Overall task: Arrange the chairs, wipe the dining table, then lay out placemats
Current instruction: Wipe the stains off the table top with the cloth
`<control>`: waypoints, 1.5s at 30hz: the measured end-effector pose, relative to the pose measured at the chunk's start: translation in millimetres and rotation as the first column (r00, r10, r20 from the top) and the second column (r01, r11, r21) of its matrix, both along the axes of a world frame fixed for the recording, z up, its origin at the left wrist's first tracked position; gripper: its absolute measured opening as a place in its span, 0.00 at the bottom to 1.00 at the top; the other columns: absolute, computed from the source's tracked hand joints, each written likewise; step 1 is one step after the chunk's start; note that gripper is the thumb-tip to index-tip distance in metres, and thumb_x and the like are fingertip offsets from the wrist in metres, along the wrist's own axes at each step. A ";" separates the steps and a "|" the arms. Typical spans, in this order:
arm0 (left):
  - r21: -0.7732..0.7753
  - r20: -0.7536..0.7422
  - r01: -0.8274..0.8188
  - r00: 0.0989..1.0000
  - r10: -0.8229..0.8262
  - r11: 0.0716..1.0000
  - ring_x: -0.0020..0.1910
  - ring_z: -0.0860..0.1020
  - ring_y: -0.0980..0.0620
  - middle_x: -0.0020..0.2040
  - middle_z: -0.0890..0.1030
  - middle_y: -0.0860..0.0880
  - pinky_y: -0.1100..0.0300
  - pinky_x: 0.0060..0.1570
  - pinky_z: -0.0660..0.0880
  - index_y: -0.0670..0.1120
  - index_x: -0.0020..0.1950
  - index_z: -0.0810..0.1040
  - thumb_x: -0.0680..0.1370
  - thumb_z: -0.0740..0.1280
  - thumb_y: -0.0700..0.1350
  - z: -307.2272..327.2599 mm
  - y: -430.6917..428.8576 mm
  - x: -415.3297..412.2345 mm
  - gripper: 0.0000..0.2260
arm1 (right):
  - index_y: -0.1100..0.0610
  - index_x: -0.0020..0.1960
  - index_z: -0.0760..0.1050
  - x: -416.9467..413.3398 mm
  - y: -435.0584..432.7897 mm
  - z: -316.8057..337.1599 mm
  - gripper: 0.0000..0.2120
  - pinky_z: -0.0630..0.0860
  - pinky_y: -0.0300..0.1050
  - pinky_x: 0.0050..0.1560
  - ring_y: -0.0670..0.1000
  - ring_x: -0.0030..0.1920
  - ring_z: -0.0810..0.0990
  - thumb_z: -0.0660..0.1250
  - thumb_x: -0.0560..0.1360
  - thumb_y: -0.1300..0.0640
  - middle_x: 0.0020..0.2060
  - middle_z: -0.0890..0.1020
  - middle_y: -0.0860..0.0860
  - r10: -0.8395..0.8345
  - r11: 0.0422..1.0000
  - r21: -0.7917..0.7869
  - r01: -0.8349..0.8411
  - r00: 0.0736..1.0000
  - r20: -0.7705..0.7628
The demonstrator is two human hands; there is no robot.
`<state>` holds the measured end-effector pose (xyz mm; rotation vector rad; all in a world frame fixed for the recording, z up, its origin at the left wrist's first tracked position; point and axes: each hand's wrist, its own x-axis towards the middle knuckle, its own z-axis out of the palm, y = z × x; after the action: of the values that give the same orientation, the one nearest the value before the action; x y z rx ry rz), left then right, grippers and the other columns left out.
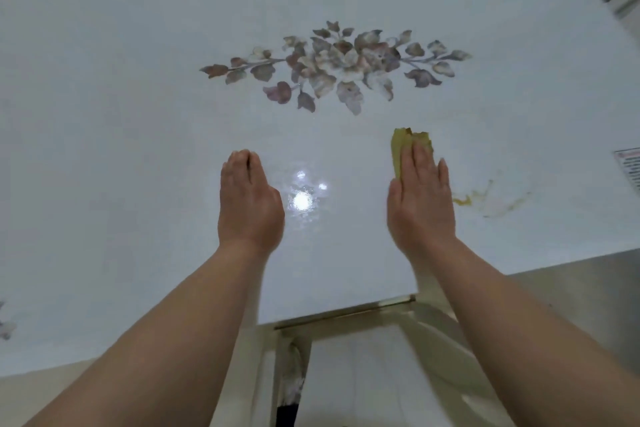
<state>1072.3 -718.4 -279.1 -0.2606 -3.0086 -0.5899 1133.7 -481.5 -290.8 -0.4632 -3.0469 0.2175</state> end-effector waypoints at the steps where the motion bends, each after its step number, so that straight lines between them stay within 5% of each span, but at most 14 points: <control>1: -0.010 0.007 0.003 1.000 -0.003 1.000 0.65 0.65 0.36 0.65 0.66 0.36 0.43 0.68 0.62 0.31 0.67 0.64 0.74 0.54 0.35 0.4 0.2 -0.3 0.22 | 0.60 0.78 0.47 6.8 9.0 1.0 0.28 0.40 0.52 0.76 0.51 0.77 0.47 0.48 0.80 0.55 0.77 0.52 0.56 -0.056 0.998 0.003 0.056 0.998 0.006; 5: -0.115 0.040 0.022 0.999 -0.018 0.993 0.61 0.66 0.32 0.63 0.67 0.31 0.41 0.66 0.63 0.28 0.65 0.64 0.71 0.48 0.38 1.6 3.7 -1.9 0.25 | 0.61 0.78 0.46 24.1 -2.2 4.9 0.29 0.39 0.50 0.76 0.54 0.77 0.44 0.48 0.80 0.53 0.77 0.49 0.57 -0.143 0.990 -0.006 0.143 0.989 0.023; 9: -0.199 0.054 0.103 0.994 -0.094 0.975 0.68 0.61 0.34 0.68 0.64 0.32 0.44 0.71 0.55 0.30 0.70 0.60 0.71 0.56 0.31 4.7 12.7 -1.5 0.26 | 0.60 0.78 0.43 37.7 -47.4 8.8 0.31 0.39 0.50 0.76 0.52 0.77 0.39 0.44 0.78 0.51 0.77 0.45 0.55 0.104 0.993 -0.054 -0.102 0.994 0.031; 11: -0.169 0.055 0.132 0.991 -0.124 0.977 0.71 0.59 0.35 0.71 0.62 0.33 0.46 0.74 0.51 0.31 0.72 0.60 0.72 0.57 0.31 8.0 25.1 3.1 0.27 | 0.58 0.78 0.43 41.9 -53.0 8.3 0.30 0.39 0.50 0.75 0.51 0.77 0.39 0.44 0.79 0.51 0.77 0.45 0.54 0.185 0.981 -0.075 -0.182 0.982 0.043; 16: -0.013 0.016 0.160 0.987 -0.160 0.987 0.68 0.64 0.33 0.68 0.67 0.31 0.43 0.71 0.58 0.30 0.69 0.64 0.73 0.56 0.30 6.3 77.5 27.6 0.24 | 0.56 0.78 0.45 44.7 -20.8 9.1 0.28 0.40 0.51 0.75 0.48 0.77 0.42 0.48 0.80 0.53 0.78 0.48 0.52 0.287 0.955 -0.090 -0.283 0.957 0.035; 23: 0.098 0.078 0.067 0.994 -0.075 0.993 0.67 0.64 0.34 0.68 0.66 0.34 0.43 0.69 0.61 0.31 0.68 0.65 0.74 0.56 0.31 -0.2 144.2 66.4 0.22 | 0.56 0.78 0.44 58.6 77.2 10.4 0.28 0.36 0.51 0.75 0.47 0.77 0.41 0.45 0.80 0.51 0.78 0.46 0.51 0.200 0.978 -0.070 -0.195 0.977 0.070; 28: 0.019 0.021 0.038 0.999 -0.038 0.999 0.65 0.64 0.34 0.66 0.65 0.36 0.42 0.69 0.59 0.32 0.67 0.64 0.72 0.55 0.32 -9.3 153.5 72.2 0.22 | 0.57 0.78 0.44 68.1 156.2 6.3 0.29 0.37 0.52 0.75 0.48 0.77 0.44 0.44 0.79 0.51 0.78 0.48 0.52 0.004 1.000 -0.021 -0.002 0.997 0.074; 33: 0.001 0.000 0.009 1.000 -0.009 1.000 0.64 0.65 0.34 0.66 0.66 0.35 0.41 0.67 0.62 0.32 0.67 0.64 0.74 0.55 0.33 -7.7 157.7 73.6 0.21 | 0.60 0.78 0.43 64.7 144.4 7.1 0.31 0.39 0.53 0.76 0.53 0.77 0.40 0.42 0.78 0.49 0.78 0.46 0.56 -0.132 0.990 -0.042 0.134 0.990 0.049; 36: 0.001 -0.009 0.001 1.000 -0.001 1.000 0.67 0.63 0.35 0.67 0.65 0.35 0.42 0.69 0.60 0.32 0.69 0.64 0.74 0.55 0.33 -9.1 158.2 73.9 0.22 | 0.60 0.77 0.41 71.5 94.8 10.4 0.31 0.39 0.52 0.76 0.54 0.77 0.39 0.41 0.77 0.49 0.77 0.44 0.57 0.092 0.990 -0.113 -0.089 0.996 0.020; 40: 0.022 -0.027 0.002 1.000 -0.001 1.000 0.68 0.63 0.36 0.68 0.65 0.35 0.43 0.70 0.59 0.32 0.69 0.64 0.75 0.56 0.33 -9.0 156.9 73.4 0.21 | 0.63 0.77 0.52 80.4 59.0 8.6 0.31 0.44 0.54 0.75 0.56 0.77 0.47 0.47 0.77 0.50 0.77 0.52 0.59 0.423 0.896 -0.149 -0.418 0.906 0.002; 45: 0.032 -0.027 -0.004 1.000 0.005 0.999 0.67 0.63 0.37 0.67 0.66 0.36 0.45 0.71 0.59 0.33 0.68 0.65 0.75 0.57 0.34 -9.7 154.7 73.4 0.20 | 0.61 0.77 0.54 89.9 112.9 4.7 0.30 0.45 0.57 0.75 0.53 0.77 0.51 0.50 0.78 0.51 0.77 0.55 0.56 0.473 0.876 -0.108 -0.470 0.881 0.006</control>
<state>1145.7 -563.8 -288.8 -0.2583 -2.9701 -0.6282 1223.6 -368.6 -286.1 0.2934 -3.1352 0.3911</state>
